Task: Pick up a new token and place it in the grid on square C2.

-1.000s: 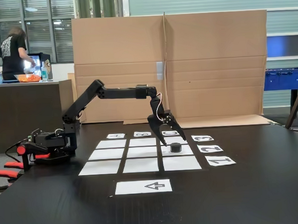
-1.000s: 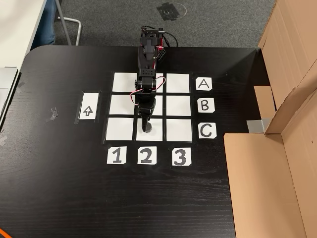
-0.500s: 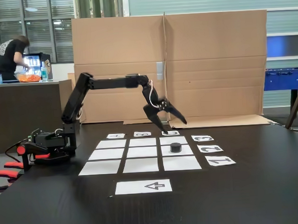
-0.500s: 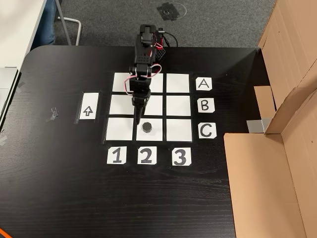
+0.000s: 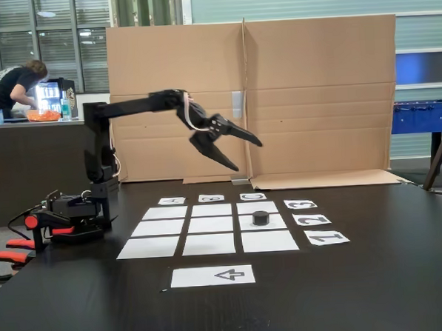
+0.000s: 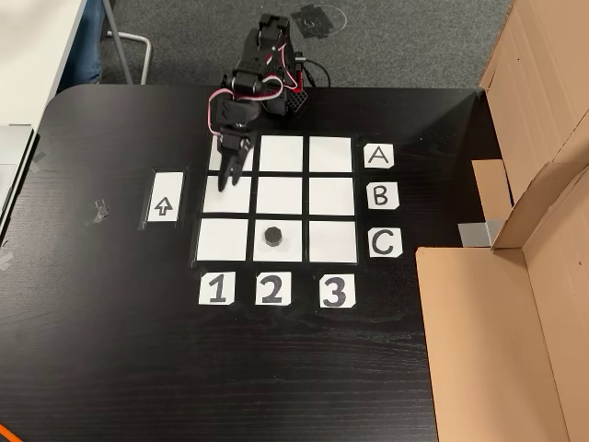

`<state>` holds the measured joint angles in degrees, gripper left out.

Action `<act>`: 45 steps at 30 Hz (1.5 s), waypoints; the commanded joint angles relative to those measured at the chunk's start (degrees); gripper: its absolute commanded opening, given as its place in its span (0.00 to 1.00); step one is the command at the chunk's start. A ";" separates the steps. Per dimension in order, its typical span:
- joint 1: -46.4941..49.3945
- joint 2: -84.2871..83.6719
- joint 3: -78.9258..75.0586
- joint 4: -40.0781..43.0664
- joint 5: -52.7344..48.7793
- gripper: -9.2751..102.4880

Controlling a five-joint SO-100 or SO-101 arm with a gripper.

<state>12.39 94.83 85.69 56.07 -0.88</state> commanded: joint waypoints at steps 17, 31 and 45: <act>31.82 36.12 17.58 -0.97 -4.22 0.21; 47.02 57.13 37.09 2.46 -4.22 0.07; 60.12 74.79 57.39 5.27 -4.22 0.07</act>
<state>70.58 166.11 140.62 60.29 -5.01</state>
